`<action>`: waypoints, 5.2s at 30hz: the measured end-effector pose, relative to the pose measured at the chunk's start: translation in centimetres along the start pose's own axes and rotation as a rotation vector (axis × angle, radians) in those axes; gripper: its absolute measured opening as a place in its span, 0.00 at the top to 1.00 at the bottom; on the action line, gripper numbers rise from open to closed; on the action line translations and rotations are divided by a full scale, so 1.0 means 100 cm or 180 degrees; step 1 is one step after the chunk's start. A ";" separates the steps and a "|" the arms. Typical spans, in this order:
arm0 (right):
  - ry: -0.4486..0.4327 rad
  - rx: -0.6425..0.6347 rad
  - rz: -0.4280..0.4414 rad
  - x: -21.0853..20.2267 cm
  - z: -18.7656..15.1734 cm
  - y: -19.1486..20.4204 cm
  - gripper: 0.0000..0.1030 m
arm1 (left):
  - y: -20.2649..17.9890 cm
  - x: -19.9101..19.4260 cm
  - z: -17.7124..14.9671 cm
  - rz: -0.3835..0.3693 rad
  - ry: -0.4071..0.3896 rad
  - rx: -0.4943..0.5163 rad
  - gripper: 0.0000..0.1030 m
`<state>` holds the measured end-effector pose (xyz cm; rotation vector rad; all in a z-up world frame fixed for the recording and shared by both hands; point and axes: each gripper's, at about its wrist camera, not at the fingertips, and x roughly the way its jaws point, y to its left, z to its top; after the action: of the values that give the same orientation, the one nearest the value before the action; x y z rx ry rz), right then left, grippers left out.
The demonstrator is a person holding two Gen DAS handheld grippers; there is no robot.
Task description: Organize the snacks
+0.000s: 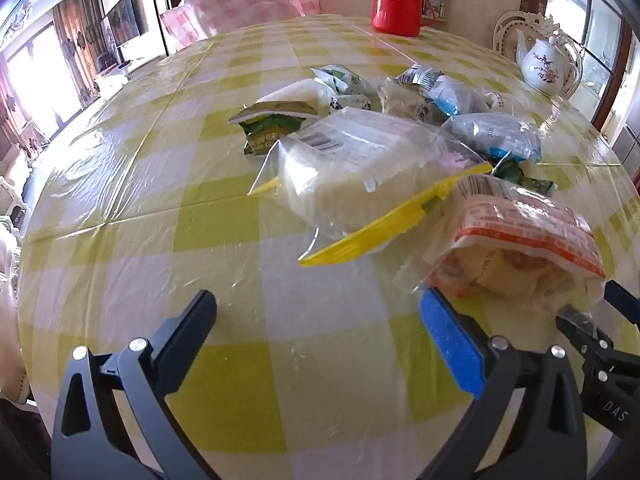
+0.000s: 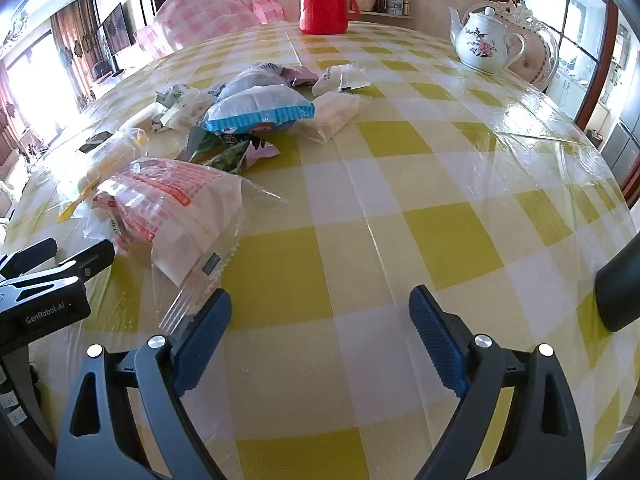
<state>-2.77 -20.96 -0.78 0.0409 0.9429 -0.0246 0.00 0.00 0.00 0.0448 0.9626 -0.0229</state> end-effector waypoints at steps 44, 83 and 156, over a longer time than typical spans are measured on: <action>-0.0004 0.0000 0.0000 0.000 0.000 0.000 0.15 | 0.000 0.000 0.000 -0.0001 -0.0001 -0.0001 0.01; -0.0005 -0.0002 -0.0003 0.000 0.000 0.000 0.15 | 0.000 -0.001 -0.001 0.0002 0.0004 -0.0001 0.01; -0.0371 -0.0542 0.1137 -0.036 -0.014 -0.018 0.54 | -0.030 0.037 0.059 0.0007 -0.0097 -0.0213 0.26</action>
<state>-6.02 -22.72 1.27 0.0494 0.8077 0.3797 6.89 -3.26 0.25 -0.0164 0.9322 0.0106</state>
